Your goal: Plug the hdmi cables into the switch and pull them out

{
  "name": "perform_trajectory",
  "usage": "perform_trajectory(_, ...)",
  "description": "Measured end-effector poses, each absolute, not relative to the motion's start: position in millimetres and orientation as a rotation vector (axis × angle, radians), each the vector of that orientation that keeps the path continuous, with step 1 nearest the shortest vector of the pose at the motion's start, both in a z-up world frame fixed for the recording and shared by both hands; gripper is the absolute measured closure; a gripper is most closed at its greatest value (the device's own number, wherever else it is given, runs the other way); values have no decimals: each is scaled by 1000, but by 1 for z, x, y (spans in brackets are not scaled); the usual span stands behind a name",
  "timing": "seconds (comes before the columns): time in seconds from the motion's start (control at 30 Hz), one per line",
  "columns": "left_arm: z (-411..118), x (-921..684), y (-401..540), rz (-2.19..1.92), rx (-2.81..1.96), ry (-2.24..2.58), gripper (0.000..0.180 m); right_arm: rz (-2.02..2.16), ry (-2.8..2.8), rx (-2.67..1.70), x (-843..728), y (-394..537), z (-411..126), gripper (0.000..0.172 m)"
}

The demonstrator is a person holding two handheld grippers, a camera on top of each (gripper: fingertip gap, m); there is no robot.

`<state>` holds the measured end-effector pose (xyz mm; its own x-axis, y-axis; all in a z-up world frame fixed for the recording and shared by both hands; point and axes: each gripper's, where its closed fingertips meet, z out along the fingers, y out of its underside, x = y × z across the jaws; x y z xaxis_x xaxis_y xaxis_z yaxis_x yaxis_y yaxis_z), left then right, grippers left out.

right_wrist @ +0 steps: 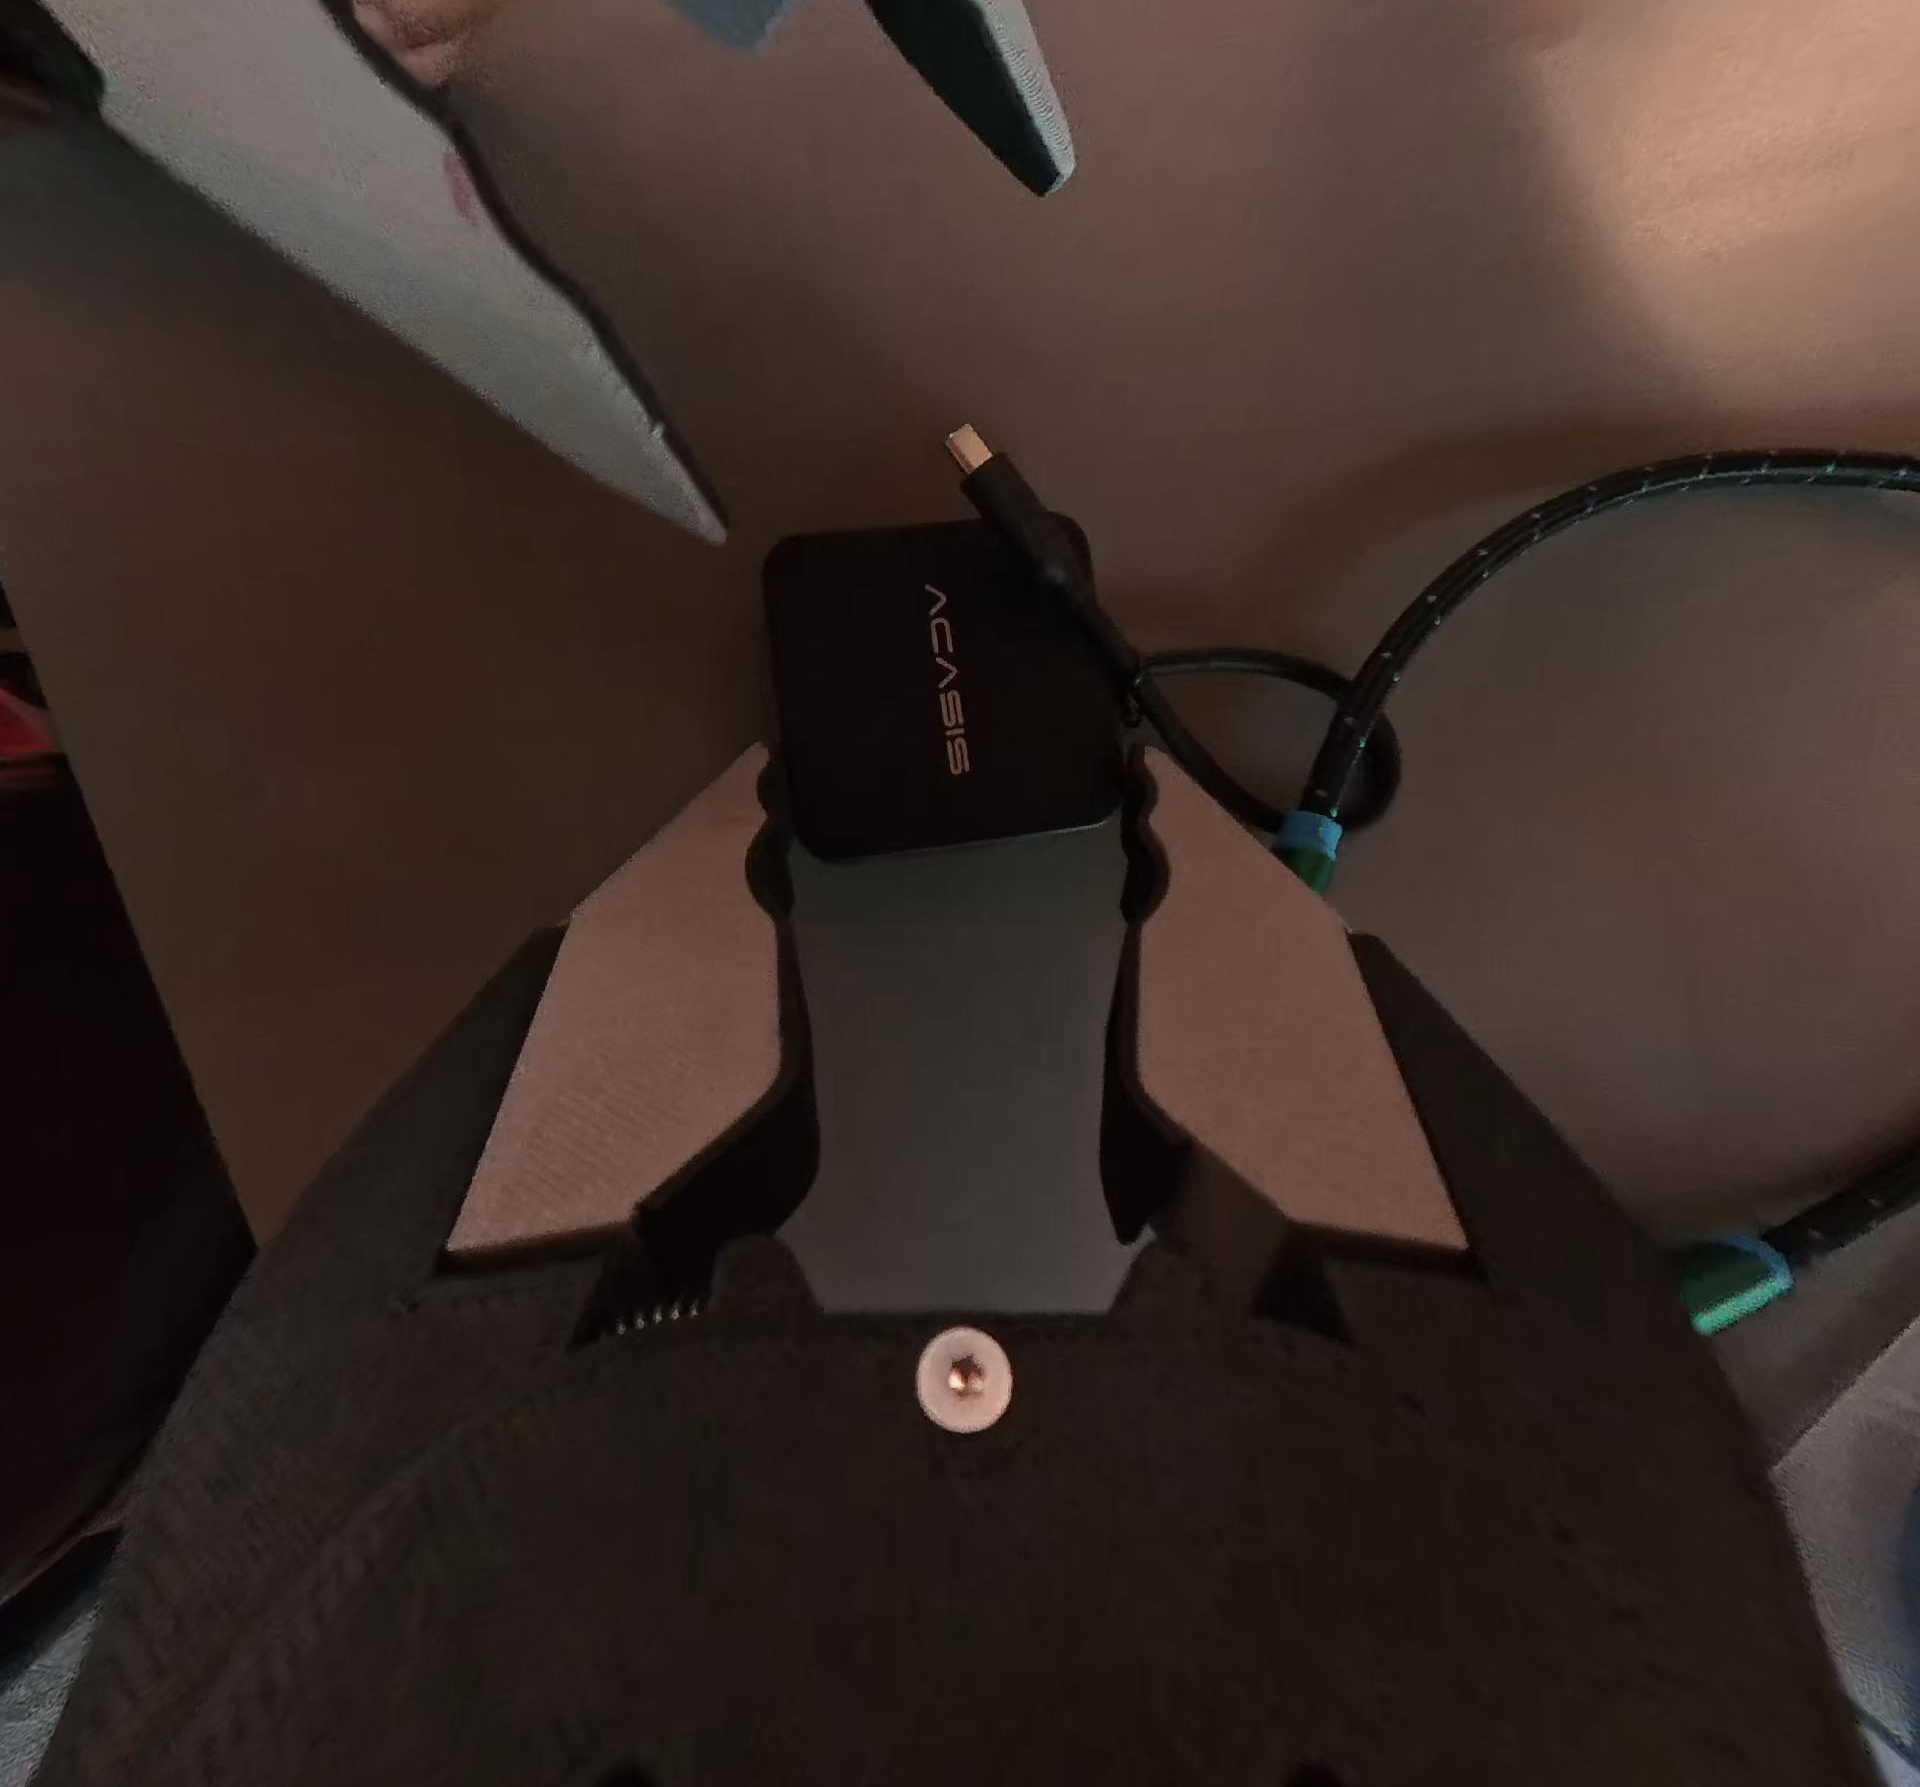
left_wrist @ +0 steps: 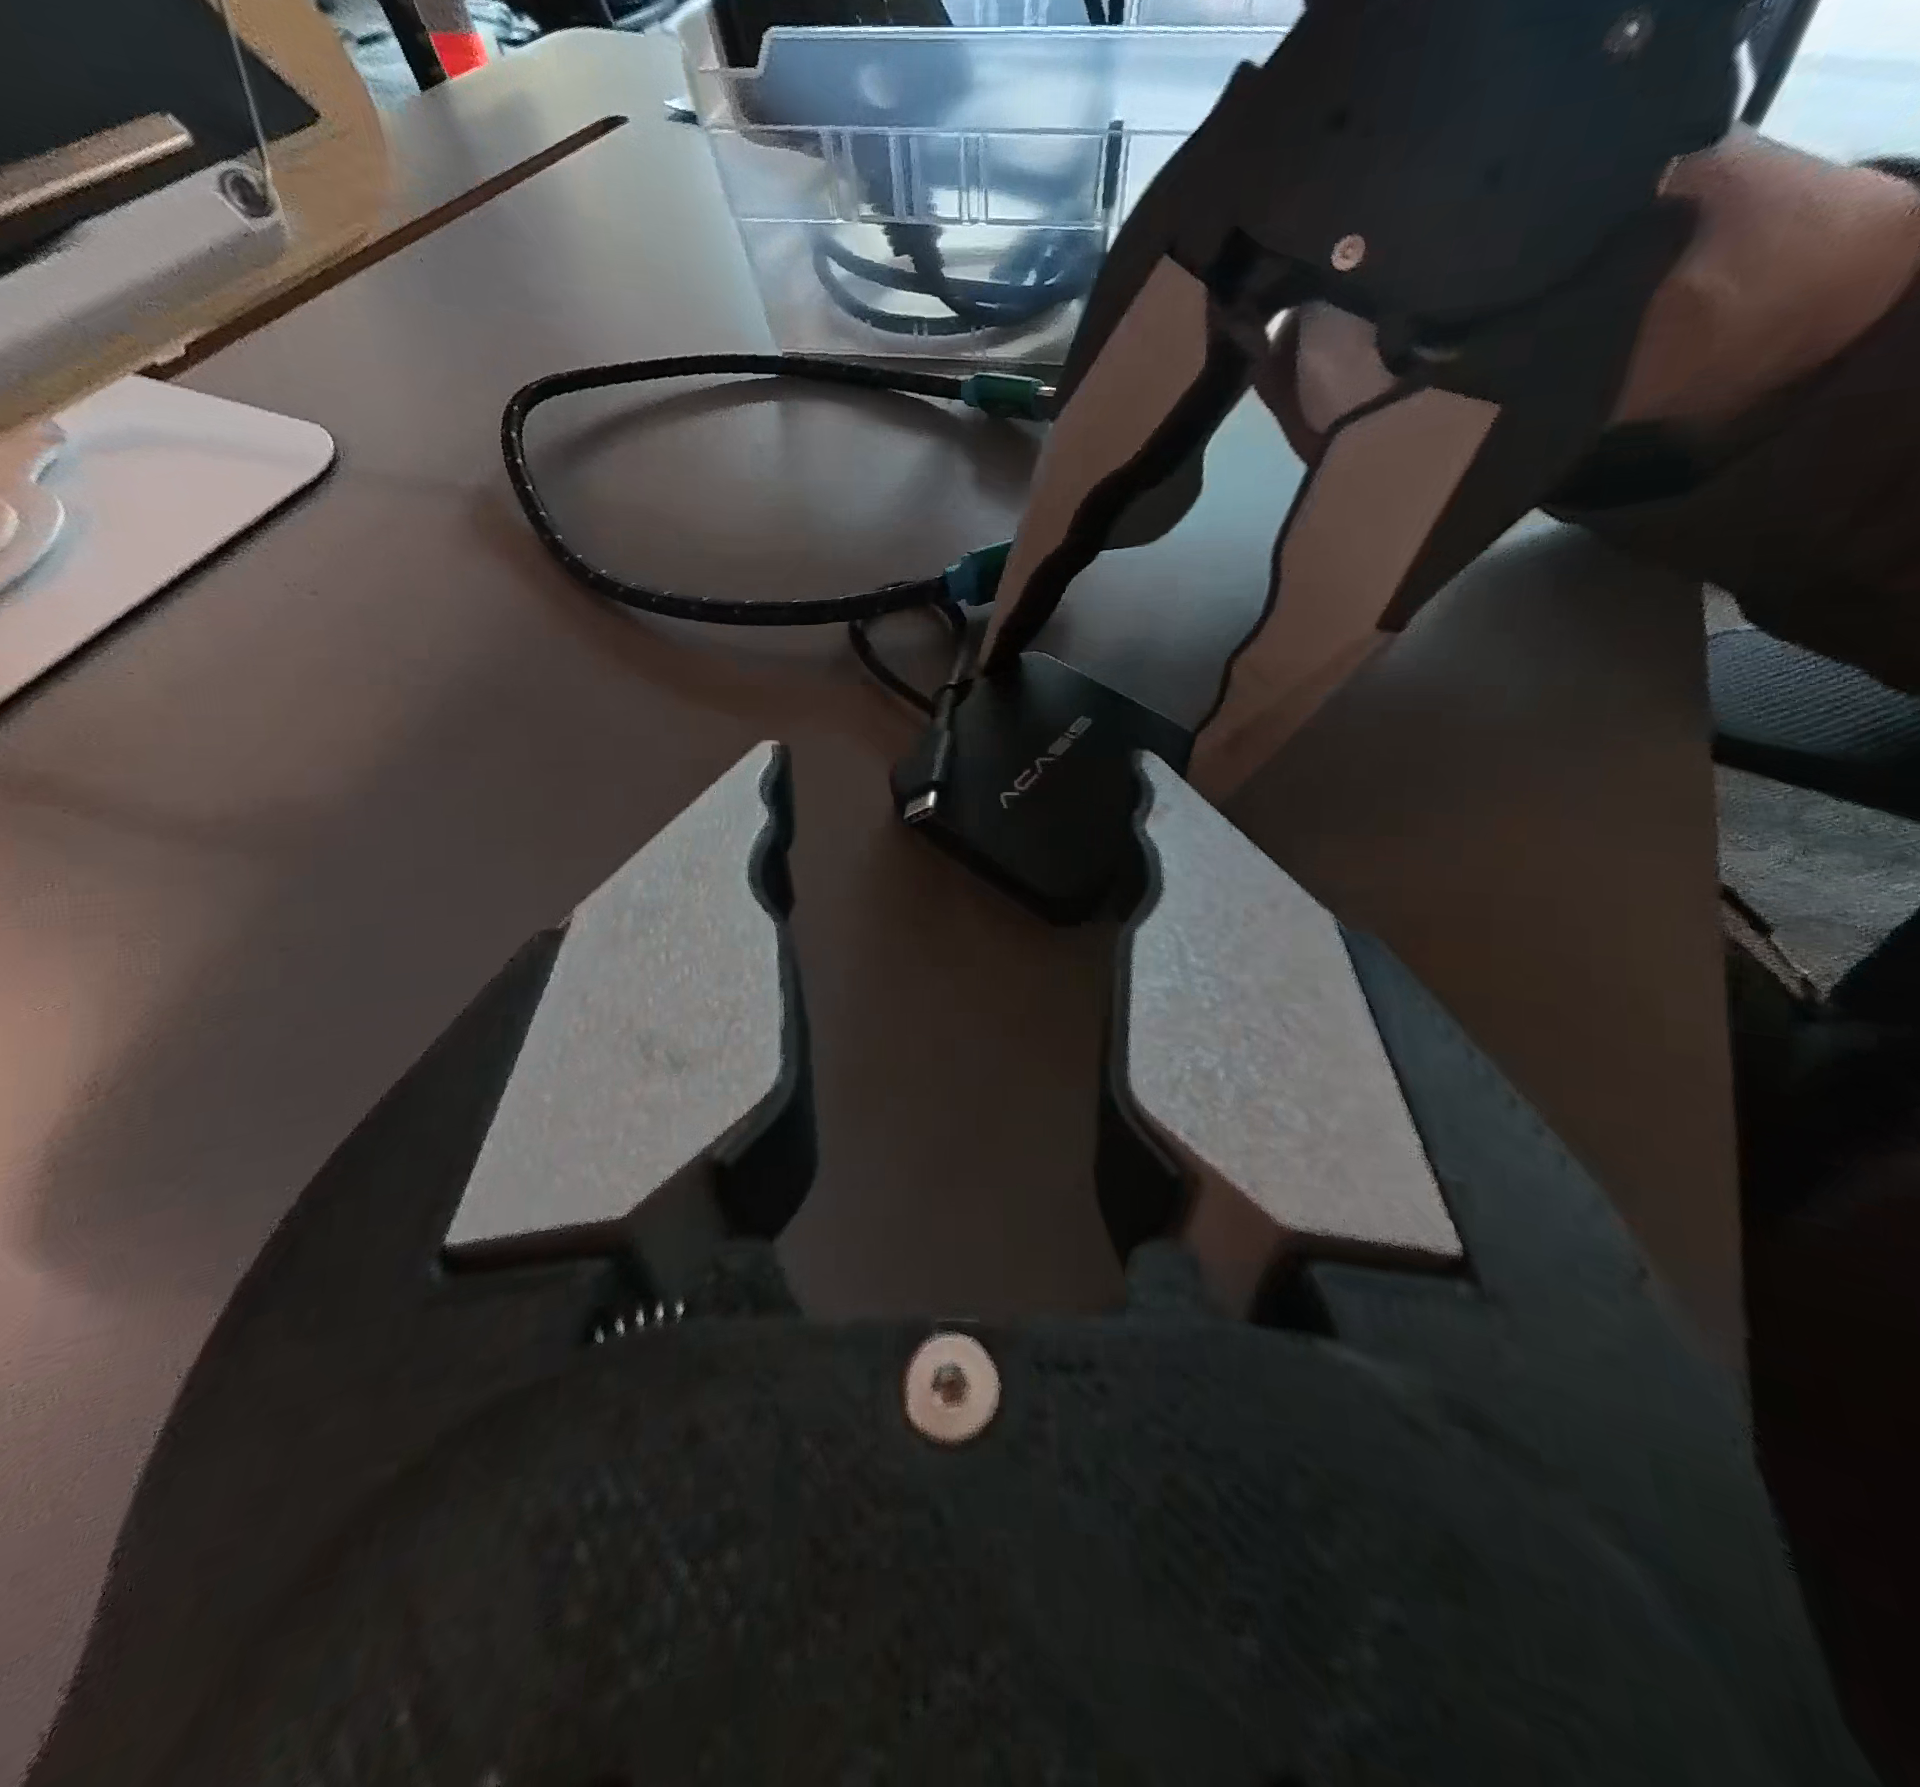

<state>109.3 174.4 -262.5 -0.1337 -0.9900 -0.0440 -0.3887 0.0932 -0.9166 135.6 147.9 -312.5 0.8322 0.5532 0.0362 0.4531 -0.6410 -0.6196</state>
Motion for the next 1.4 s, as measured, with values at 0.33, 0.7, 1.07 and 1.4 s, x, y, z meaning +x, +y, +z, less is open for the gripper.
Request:
perform_trajectory(0.33,-267,114,163,-457,-891,1682,131,641,-471,-2267,126,148,-279,111)
perform_trajectory(0.7,-250,114,147,122,-347,1592,157,812,-374,-2237,120,142,-266,111)
perform_trajectory(1.07,-205,95,152,-534,-669,1489,168,517,-600,-2057,133,130,-221,93)
perform_trajectory(1.4,-198,86,124,-860,-646,1538,169,17,-888,-1898,119,135,-217,140)
